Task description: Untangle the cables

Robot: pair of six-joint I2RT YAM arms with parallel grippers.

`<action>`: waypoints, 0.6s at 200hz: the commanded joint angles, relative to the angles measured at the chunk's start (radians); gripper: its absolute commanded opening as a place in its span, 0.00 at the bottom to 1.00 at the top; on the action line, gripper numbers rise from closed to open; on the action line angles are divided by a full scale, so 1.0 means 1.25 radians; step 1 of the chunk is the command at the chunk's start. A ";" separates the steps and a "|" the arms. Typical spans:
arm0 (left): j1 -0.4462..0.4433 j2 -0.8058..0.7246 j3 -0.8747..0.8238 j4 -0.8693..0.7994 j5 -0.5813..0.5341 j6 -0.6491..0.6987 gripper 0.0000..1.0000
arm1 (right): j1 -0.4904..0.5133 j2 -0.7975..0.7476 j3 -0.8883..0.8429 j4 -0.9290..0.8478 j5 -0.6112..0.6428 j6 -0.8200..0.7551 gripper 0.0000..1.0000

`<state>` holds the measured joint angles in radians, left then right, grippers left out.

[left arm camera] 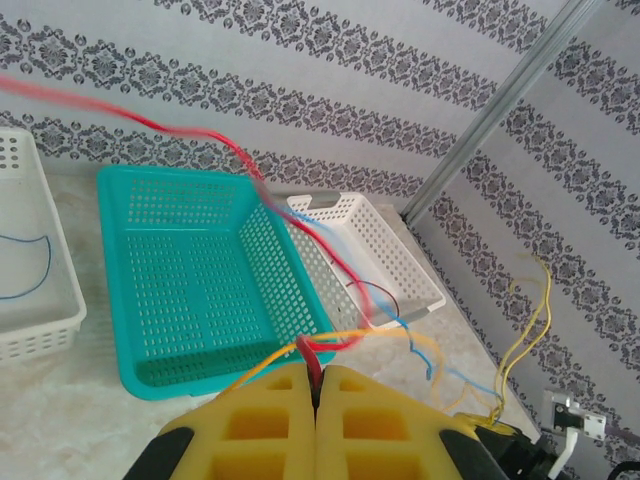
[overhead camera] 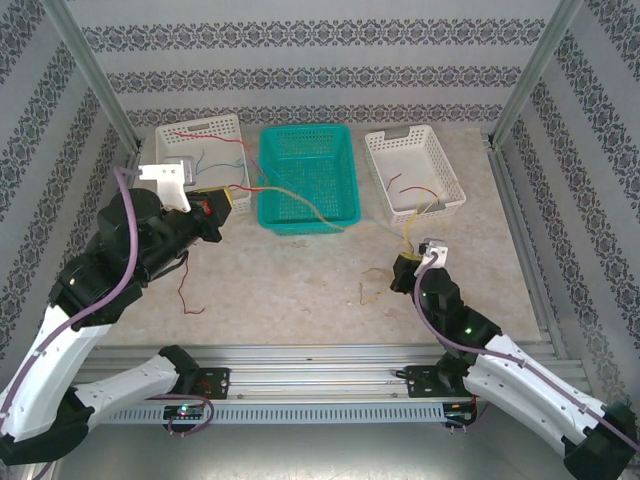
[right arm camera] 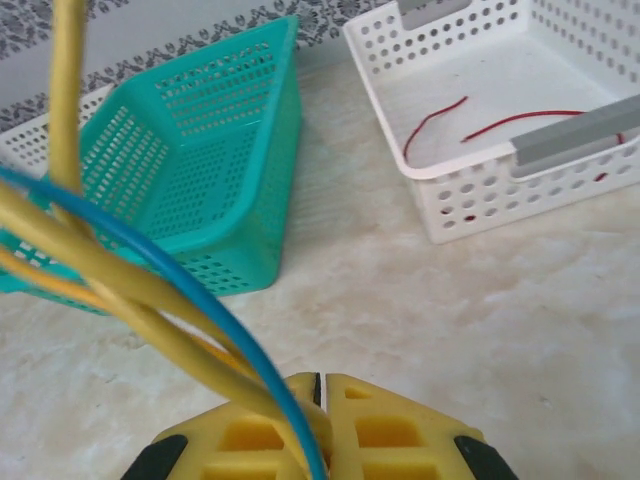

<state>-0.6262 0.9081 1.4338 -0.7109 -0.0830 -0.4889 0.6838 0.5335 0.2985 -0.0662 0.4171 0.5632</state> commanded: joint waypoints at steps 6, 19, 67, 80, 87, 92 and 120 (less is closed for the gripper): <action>0.010 0.040 0.022 -0.017 0.027 0.030 0.00 | -0.005 -0.041 -0.005 -0.136 0.074 0.055 0.00; 0.010 0.053 0.028 -0.014 0.043 0.033 0.00 | -0.015 -0.067 -0.009 -0.172 0.088 0.058 0.00; 0.010 0.075 0.035 -0.039 0.030 0.059 0.00 | -0.077 -0.112 -0.003 -0.369 0.149 0.198 0.00; 0.010 0.078 0.048 -0.063 0.008 0.082 0.00 | -0.108 -0.145 -0.006 -0.388 0.137 0.218 0.00; 0.010 0.082 0.055 -0.078 -0.001 0.094 0.00 | -0.123 -0.155 -0.003 -0.408 0.137 0.235 0.00; 0.010 0.085 0.062 -0.090 -0.008 0.106 0.00 | -0.134 -0.159 0.000 -0.415 0.135 0.239 0.00; 0.010 0.090 0.075 -0.141 -0.074 0.156 0.00 | -0.194 -0.137 0.025 -0.448 0.135 0.224 0.00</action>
<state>-0.6262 1.0233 1.4948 -0.8005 -0.0814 -0.3897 0.4908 0.3485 0.2886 -0.5304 0.5476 0.8139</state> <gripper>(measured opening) 0.047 0.075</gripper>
